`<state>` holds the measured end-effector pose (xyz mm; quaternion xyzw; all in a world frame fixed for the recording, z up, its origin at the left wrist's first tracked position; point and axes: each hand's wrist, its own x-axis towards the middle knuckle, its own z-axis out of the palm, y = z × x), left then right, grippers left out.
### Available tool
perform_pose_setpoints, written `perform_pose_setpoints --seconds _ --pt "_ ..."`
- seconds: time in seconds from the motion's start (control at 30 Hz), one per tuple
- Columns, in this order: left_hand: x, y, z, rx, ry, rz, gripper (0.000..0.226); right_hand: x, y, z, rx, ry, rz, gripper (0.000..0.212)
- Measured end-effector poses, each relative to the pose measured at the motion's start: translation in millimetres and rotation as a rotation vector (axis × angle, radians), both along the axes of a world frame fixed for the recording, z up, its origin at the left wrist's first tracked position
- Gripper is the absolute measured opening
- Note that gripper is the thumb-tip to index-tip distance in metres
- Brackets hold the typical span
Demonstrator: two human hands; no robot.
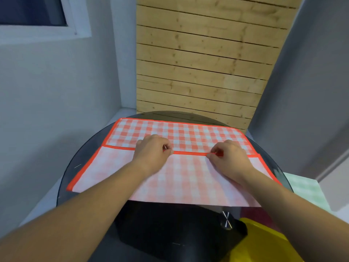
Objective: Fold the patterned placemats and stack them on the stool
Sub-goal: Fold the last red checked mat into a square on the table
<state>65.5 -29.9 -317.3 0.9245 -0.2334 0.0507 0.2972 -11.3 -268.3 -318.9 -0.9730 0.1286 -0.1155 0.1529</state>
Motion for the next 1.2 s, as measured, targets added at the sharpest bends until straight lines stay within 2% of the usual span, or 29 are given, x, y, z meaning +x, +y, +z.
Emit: perform_pose_setpoints --seconds 0.17,0.33,0.5,0.7,0.97,1.1,1.2 --pt "2 2 -11 -0.022 -0.032 0.002 0.016 23 -10 -1 0.066 -0.081 0.027 0.032" --pt "7 2 -15 -0.068 -0.018 0.003 0.014 75 -12 12 0.267 -0.117 0.038 0.024" --pt "11 2 -19 -0.081 -0.014 0.006 0.012 128 -17 17 0.278 -0.042 0.029 0.038" --pt "13 3 -22 -0.106 -0.031 0.005 0.012 157 -32 17 0.165 0.04 0.039 0.056" --pt "11 2 -19 -0.109 -0.037 0.022 0.011 164 -33 21 0.16 0.113 0.114 0.045" --pt "10 3 -19 -0.135 -0.032 0.029 0.011 157 -30 25 0.244 0.059 0.147 0.041" --pt "9 2 -18 -0.109 -0.045 0.031 0.023 149 -24 39 0.284 0.002 0.155 0.036"
